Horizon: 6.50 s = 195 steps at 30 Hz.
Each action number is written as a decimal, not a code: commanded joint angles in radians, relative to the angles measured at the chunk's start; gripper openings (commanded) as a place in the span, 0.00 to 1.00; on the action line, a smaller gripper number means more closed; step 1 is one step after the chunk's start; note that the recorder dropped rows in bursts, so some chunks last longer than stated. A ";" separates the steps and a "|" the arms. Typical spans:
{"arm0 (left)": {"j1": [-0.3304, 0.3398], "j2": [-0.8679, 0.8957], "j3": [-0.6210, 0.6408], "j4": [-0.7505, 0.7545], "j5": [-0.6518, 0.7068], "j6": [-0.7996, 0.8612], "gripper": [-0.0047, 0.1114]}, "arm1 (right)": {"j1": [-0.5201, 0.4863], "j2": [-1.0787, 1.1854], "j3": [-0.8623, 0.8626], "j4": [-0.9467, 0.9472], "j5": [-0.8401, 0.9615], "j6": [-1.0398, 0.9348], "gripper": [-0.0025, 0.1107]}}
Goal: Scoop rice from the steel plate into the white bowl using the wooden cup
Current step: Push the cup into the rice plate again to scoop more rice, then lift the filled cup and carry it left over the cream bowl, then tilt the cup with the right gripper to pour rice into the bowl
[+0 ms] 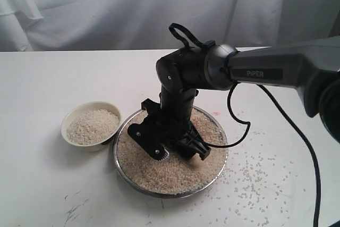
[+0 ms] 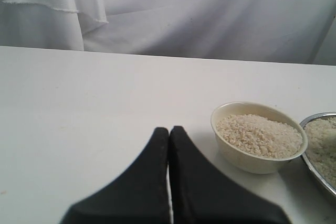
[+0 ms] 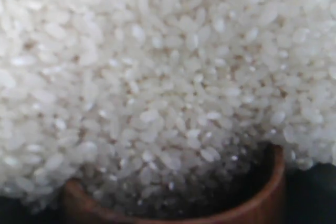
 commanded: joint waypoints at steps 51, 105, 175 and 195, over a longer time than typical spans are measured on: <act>-0.002 -0.005 0.005 -0.001 -0.006 -0.003 0.04 | -0.197 -0.074 0.012 0.568 0.064 -0.139 0.02; -0.002 -0.005 0.005 -0.001 -0.006 -0.003 0.04 | -0.023 0.060 -0.399 0.652 -0.225 -0.025 0.02; -0.002 -0.005 0.005 -0.001 -0.006 -0.003 0.04 | 0.210 0.127 -0.444 -0.508 -0.269 0.116 0.02; -0.002 -0.005 0.005 -0.001 -0.006 -0.003 0.04 | 0.233 0.100 -0.444 -0.595 -0.247 0.491 0.02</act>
